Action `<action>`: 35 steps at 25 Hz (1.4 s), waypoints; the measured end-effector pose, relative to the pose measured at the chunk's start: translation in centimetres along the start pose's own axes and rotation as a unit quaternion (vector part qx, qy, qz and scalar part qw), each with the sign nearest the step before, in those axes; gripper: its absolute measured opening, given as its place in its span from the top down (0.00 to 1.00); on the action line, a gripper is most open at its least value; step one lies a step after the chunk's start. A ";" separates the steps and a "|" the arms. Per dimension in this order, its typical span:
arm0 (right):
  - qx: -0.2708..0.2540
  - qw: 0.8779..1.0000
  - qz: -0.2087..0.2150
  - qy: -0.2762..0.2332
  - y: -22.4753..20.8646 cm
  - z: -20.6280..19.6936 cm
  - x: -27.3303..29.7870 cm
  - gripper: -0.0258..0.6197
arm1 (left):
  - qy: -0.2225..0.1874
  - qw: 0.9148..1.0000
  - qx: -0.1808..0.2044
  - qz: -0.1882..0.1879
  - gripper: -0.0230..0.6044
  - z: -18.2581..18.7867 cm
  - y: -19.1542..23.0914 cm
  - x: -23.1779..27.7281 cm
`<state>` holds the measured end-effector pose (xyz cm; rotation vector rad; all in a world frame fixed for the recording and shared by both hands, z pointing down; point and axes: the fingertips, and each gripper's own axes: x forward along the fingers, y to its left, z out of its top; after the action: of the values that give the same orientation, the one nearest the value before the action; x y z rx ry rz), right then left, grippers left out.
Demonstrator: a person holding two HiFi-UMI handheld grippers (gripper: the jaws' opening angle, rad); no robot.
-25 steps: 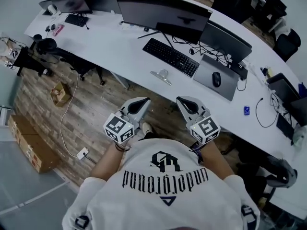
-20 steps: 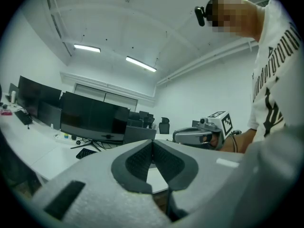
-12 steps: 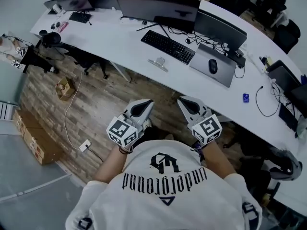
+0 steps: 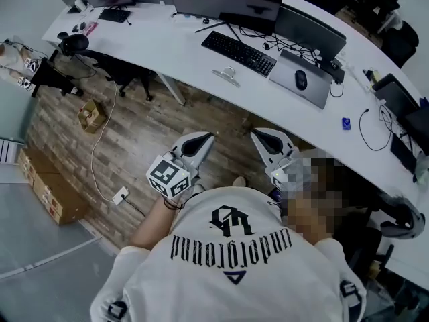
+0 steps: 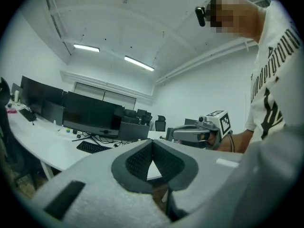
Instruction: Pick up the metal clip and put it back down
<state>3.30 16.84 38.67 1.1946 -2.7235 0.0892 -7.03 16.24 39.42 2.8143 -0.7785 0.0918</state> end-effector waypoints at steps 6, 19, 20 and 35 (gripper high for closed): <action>-0.008 1.000 -0.001 0.006 4.9 0.8 1.4 0.94 | 0.005 1.000 0.013 -0.020 0.94 0.0 0.6 -5.1; -0.010 0.999 -0.044 0.017 13.4 1.3 5.2 0.94 | 0.015 0.999 0.017 -0.048 0.94 -1.6 4.0 -15.5; -0.008 0.999 -0.046 0.016 14.0 1.2 5.3 0.94 | 0.016 0.998 0.018 -0.051 0.94 -1.7 4.2 -16.1; -0.010 0.998 -0.060 0.033 18.6 1.7 6.1 0.94 | -0.003 0.993 0.036 -0.114 0.94 -0.1 3.8 -19.9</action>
<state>-14.64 24.79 38.25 1.3225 -2.5828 0.0852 -26.05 23.01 37.93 2.9501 -0.4580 0.0748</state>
